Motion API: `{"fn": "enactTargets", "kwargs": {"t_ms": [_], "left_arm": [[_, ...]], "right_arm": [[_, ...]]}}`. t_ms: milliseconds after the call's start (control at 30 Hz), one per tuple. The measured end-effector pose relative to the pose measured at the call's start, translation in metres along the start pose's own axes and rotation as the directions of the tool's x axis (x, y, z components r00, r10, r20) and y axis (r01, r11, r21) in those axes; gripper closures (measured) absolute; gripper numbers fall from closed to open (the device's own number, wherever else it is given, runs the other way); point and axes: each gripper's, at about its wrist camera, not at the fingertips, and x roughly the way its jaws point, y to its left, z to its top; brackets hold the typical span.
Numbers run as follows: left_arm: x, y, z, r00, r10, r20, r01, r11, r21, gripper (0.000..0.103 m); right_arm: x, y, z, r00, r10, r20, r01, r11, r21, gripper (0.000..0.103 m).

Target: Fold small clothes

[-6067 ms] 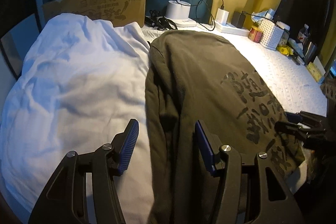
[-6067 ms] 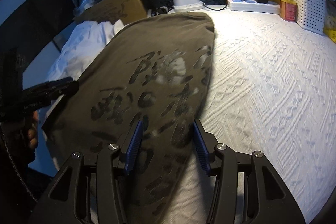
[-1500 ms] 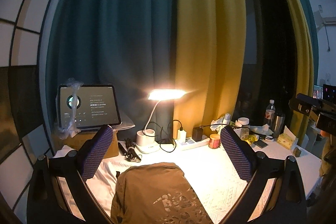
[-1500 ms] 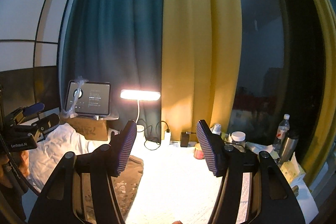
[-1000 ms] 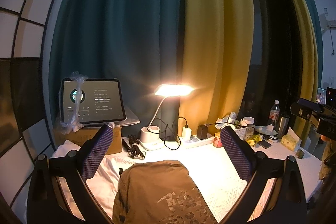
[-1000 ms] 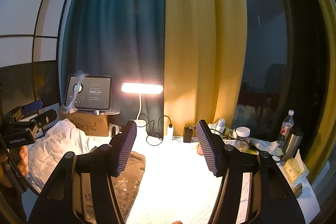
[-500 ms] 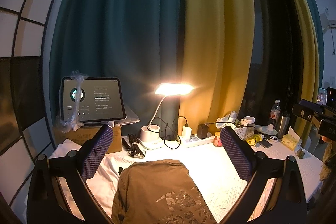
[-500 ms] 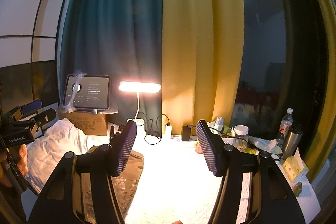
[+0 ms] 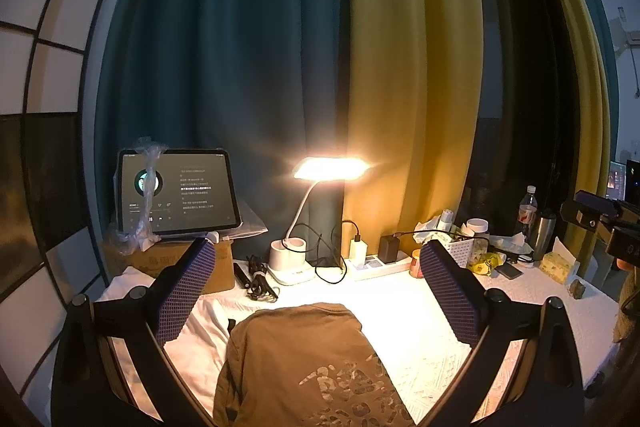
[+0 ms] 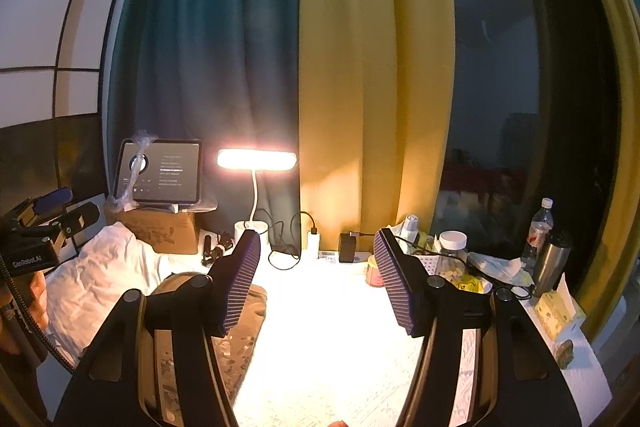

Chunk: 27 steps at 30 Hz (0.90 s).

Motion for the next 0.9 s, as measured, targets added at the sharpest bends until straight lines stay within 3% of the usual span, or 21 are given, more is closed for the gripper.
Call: {"fn": "enactTargets", "kwargs": {"t_ms": [900], "left_arm": [[0.0023, -0.0097, 0.0053, 1.000, -0.023, -0.003, 0.023, 1.000, 0.014, 0.002]], "right_arm": [[-0.0036, -0.0084, -0.0038, 1.000, -0.011, 0.000, 0.011, 1.000, 0.017, 0.041]]}}
